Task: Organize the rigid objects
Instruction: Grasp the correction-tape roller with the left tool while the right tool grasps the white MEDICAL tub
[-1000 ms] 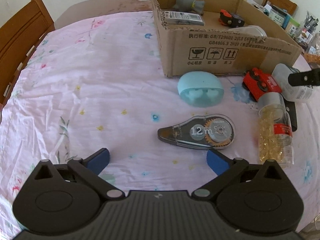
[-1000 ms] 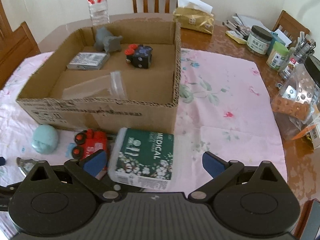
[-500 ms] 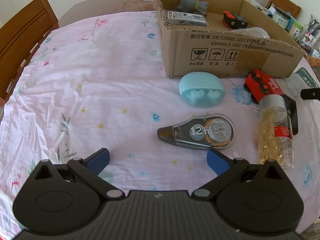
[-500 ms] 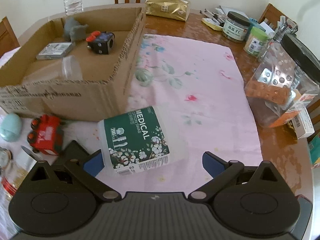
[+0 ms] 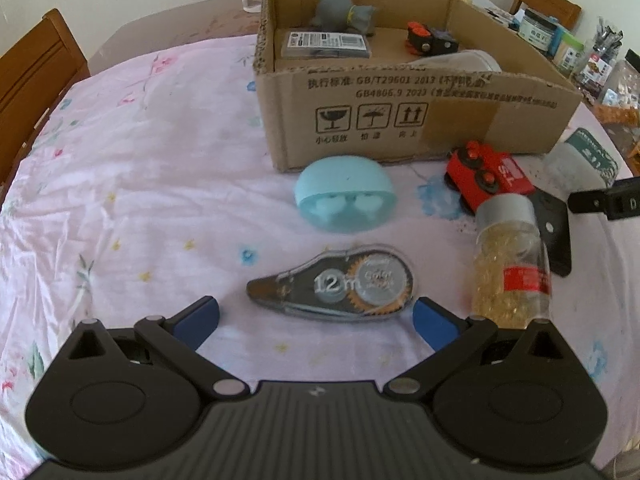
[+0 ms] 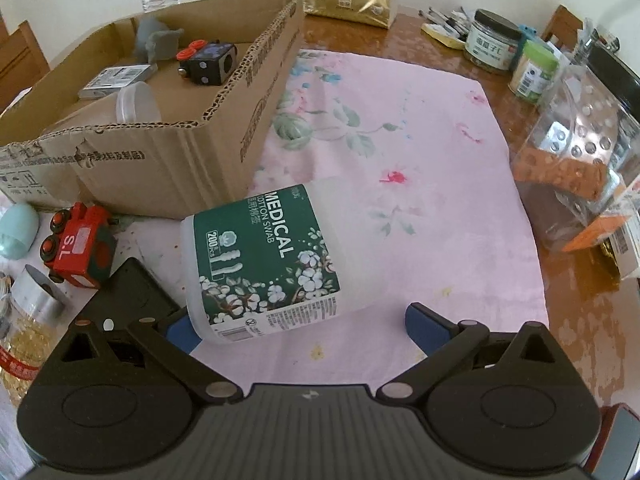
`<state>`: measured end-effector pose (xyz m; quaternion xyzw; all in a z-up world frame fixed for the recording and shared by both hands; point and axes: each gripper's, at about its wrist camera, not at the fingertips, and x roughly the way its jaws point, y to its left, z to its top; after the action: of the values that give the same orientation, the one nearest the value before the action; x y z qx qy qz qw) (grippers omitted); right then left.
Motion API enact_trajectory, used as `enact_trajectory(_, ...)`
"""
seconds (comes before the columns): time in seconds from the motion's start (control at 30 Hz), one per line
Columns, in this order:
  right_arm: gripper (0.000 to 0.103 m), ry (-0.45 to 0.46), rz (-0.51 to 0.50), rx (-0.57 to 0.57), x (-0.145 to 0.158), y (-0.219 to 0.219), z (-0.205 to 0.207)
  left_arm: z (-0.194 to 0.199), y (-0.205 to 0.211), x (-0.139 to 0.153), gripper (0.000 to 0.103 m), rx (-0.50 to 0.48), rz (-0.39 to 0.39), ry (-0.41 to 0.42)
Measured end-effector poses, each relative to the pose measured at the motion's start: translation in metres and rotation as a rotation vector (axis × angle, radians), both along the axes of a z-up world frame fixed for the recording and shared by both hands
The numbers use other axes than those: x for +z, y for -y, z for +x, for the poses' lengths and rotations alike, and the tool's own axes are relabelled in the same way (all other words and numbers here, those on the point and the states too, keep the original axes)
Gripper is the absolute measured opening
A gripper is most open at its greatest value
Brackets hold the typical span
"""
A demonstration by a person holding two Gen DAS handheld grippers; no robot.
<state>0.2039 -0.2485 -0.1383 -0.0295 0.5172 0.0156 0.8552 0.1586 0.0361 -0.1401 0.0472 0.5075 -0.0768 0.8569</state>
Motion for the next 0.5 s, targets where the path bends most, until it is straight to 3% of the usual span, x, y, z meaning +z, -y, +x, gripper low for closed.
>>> enact_trajectory(0.3,0.103,0.021,0.002,0.028,-0.001,0.002,-0.001,0.006,0.001,-0.002,0.103,0.032,0.002,0.026)
enact_trajectory(0.5,0.103,0.009,0.009,0.171,0.000,0.012,0.004,0.002,-0.015,-0.002,0.103,0.048,0.002,0.035)
